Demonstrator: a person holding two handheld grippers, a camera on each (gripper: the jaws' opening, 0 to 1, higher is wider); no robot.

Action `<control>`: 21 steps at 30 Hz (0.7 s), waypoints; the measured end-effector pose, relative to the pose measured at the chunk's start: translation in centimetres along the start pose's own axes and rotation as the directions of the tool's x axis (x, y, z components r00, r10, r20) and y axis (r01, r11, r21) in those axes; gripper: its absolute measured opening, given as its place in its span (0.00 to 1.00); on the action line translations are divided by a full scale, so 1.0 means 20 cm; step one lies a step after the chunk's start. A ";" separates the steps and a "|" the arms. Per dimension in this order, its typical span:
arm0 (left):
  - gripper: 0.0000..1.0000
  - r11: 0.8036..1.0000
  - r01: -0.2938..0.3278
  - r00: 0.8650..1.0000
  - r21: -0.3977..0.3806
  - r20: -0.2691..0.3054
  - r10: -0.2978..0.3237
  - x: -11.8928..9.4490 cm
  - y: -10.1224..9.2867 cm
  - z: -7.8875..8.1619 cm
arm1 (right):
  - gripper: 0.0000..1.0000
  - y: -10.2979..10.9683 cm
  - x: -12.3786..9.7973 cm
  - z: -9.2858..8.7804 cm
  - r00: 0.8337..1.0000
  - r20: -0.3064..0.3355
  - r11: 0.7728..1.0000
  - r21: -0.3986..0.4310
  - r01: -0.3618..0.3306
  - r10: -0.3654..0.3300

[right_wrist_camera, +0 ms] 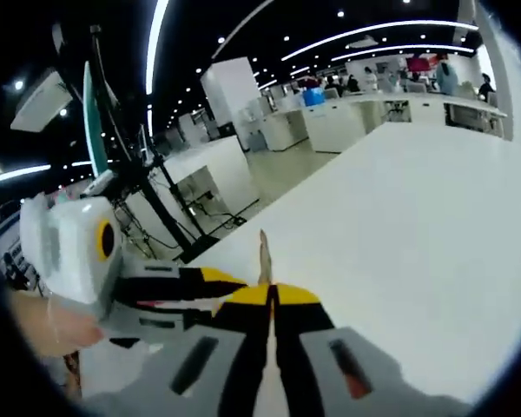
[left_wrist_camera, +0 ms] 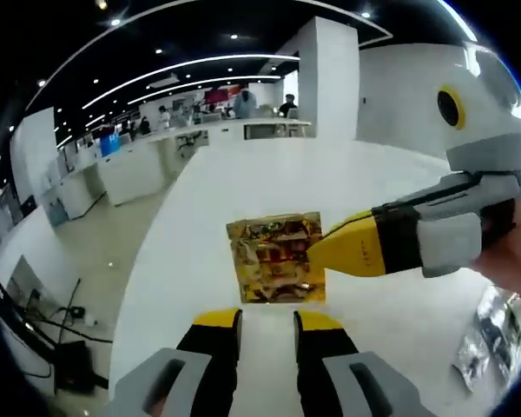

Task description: Arrange the skincare products in the storage area until every visible bottle or jar stands upright without overlapping.

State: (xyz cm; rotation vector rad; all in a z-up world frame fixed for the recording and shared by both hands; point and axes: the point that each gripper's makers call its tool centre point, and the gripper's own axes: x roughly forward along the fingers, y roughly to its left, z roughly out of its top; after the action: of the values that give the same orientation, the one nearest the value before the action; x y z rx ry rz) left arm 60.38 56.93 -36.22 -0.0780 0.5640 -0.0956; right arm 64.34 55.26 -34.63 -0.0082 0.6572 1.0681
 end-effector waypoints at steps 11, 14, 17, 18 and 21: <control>0.24 0.972 0.223 0.973 -0.076 0.069 -0.218 -0.29 -0.15 -0.04 | 0.01 0.30 -0.44 -0.19 0.999 -0.045 0.999 -0.046 -0.021 0.019; 0.24 0.953 0.299 0.953 -0.055 0.069 -0.295 -0.38 -0.25 -0.05 | 0.01 0.39 -0.55 -0.27 0.997 -0.060 0.995 -0.089 -0.054 0.049; 0.24 0.913 0.392 0.920 -0.112 0.069 -0.386 -0.49 -0.36 -0.08 | 0.01 0.46 -0.67 -0.30 0.996 -0.053 0.992 -0.091 -0.083 0.078; 0.24 0.904 0.408 0.913 -0.129 0.068 -0.402 -0.51 -0.38 -0.08 | 0.01 0.48 -0.71 -0.31 0.995 -0.051 0.992 -0.083 -0.091 0.087; 0.24 0.884 0.447 0.895 -0.138 0.075 -0.440 -0.60 -0.45 -0.11 | 0.01 0.52 -0.79 -0.35 0.992 -0.037 0.992 -0.047 -0.121 0.119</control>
State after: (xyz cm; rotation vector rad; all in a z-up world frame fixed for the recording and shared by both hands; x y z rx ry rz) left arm 48.53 49.14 -30.85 -0.3590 0.5028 -0.4987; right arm 47.52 45.60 -29.29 -0.0296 0.6686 1.2024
